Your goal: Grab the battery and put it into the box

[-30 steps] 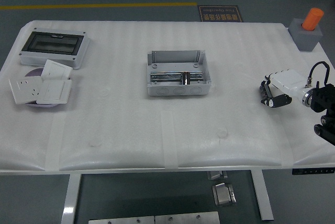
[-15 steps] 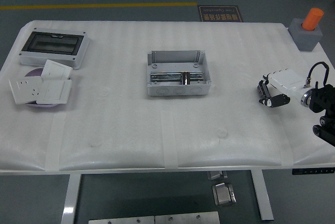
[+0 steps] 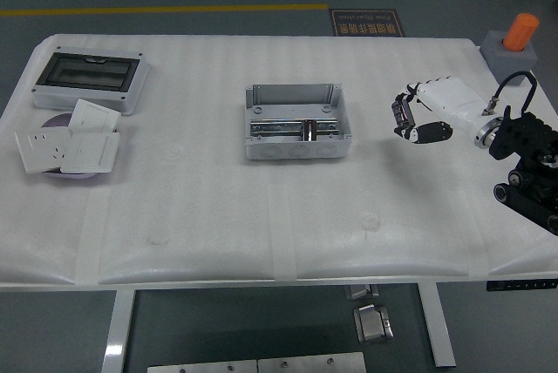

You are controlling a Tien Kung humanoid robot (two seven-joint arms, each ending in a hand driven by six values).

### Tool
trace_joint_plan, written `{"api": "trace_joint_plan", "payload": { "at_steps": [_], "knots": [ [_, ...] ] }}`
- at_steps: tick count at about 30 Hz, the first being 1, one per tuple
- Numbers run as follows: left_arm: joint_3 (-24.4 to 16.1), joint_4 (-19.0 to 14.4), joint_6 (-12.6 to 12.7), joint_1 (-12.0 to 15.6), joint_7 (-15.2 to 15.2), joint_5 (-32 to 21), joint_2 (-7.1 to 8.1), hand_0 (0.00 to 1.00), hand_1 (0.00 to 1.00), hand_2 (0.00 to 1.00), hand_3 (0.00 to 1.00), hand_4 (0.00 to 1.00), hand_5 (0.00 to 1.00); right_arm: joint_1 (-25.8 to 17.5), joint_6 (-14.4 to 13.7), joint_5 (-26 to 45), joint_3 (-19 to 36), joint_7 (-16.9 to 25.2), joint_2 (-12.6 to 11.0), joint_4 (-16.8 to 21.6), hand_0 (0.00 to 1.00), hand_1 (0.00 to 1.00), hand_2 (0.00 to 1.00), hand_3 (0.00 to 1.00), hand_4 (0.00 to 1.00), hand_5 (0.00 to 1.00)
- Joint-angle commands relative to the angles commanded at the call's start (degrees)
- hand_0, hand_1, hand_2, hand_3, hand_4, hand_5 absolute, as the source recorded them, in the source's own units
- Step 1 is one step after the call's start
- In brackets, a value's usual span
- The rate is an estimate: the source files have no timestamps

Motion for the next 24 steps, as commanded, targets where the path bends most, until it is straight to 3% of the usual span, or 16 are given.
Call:
{"api": "trace_joint_plan", "payload": {
  "at_steps": [3, 6, 14, 24],
  "knots": [
    [1.0, 0.1, 0.0, 0.0, 0.0, -1.2, -0.10, 0.590, 0.617, 0.496, 0.657, 0.592, 0.379, 2.2, 0.1, 0.8, 0.4, -0.3, 3.3, 0.2, 0.572, 0.622, 0.661, 0.662, 0.341, 0.217],
    [1.3, 0.2, 0.0, 0.0, 0.1, -1.4, -0.07, 0.589, 0.617, 0.496, 0.657, 0.593, 0.379, 3.3, 0.1, 1.8, 0.0, -0.2, 5.1, -0.6, 0.568, 0.624, 0.662, 0.662, 0.347, 0.218],
    [-0.3, 0.4, -0.2, -0.1, 0.9, 0.1, 0.10, 0.589, 0.617, 0.495, 0.657, 0.593, 0.378, 6.6, 0.5, 8.2, -3.1, 0.3, 11.4, -7.4, 0.568, 0.622, 0.663, 0.665, 0.348, 0.223],
    [-1.2, 0.4, -0.3, -0.4, 1.3, 1.3, 0.23, 0.591, 0.617, 0.498, 0.657, 0.595, 0.376, 6.7, 3.8, 10.6, -5.1, -1.4, 15.8, -11.0, 0.571, 0.628, 0.681, 0.670, 0.360, 0.232]
  ]
}}
